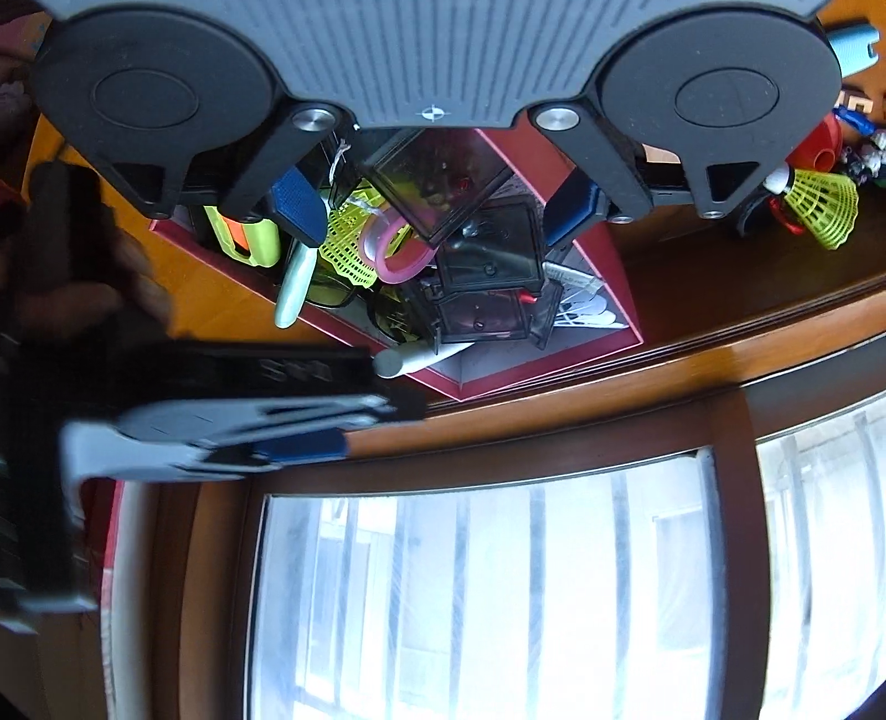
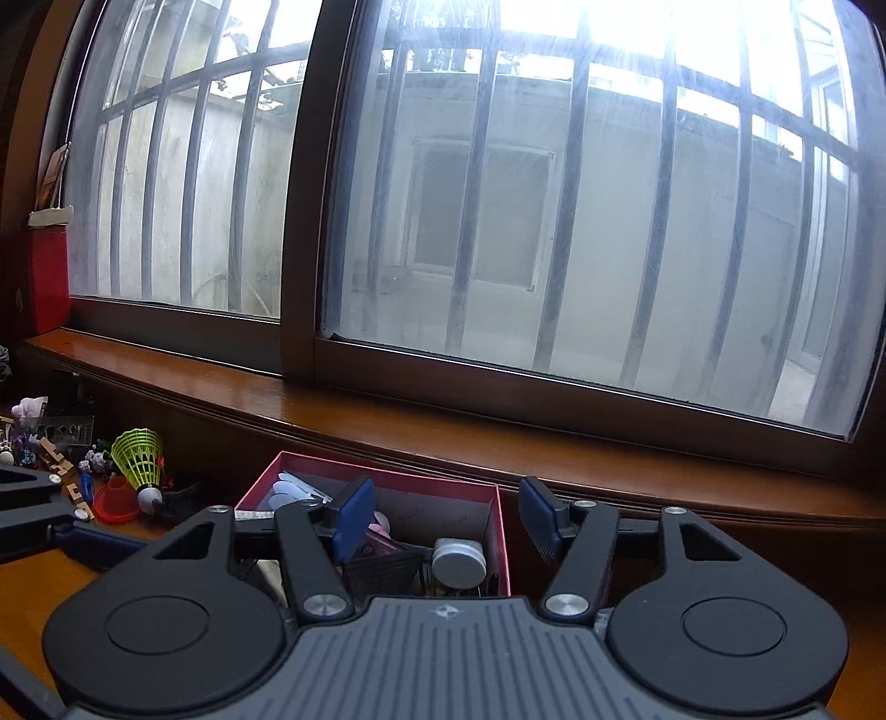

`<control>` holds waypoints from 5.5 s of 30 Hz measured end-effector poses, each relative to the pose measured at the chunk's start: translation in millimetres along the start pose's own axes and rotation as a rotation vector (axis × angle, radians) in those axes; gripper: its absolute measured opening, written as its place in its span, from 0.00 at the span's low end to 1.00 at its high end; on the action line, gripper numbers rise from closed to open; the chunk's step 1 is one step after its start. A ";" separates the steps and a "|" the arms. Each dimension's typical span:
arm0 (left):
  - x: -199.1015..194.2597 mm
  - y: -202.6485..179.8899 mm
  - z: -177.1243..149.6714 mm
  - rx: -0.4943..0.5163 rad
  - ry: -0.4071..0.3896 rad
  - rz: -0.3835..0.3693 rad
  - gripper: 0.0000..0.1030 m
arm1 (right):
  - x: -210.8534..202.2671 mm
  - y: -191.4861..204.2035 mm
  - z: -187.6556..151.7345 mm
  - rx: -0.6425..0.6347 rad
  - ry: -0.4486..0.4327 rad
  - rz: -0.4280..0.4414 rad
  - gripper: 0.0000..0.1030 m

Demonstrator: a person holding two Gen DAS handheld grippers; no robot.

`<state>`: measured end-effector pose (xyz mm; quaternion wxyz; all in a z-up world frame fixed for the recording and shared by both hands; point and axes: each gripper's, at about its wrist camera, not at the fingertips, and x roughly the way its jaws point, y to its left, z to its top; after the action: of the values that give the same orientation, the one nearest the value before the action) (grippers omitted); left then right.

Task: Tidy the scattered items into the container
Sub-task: 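Withdraw both open grippers from the red box back over the desk, then reach the left gripper to the black stand while the right gripper approaches the yellow shuttlecock, then close the left gripper on the black stand while the right gripper grasps the yellow shuttlecock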

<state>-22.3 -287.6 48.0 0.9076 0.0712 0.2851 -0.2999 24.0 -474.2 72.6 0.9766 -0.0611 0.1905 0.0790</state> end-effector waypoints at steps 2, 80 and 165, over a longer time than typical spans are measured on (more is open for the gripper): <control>-3.8 0.9 -2.0 -0.008 0.000 0.002 0.85 | -13.9 4.7 -4.0 0.002 0.002 -0.002 0.69; -43.7 391.0 -61.5 -0.319 0.021 0.646 1.00 | 111.3 282.5 -19.2 0.146 0.213 0.098 0.83; -113.7 278.8 -60.0 -0.213 -0.121 0.332 0.62 | 63.5 268.8 -13.2 0.107 0.126 0.160 0.36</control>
<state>37.5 13.5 50.4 0.9625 0.0025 0.2444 -0.1179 29.6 -204.4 12.2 0.9551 0.0016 0.2599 0.1426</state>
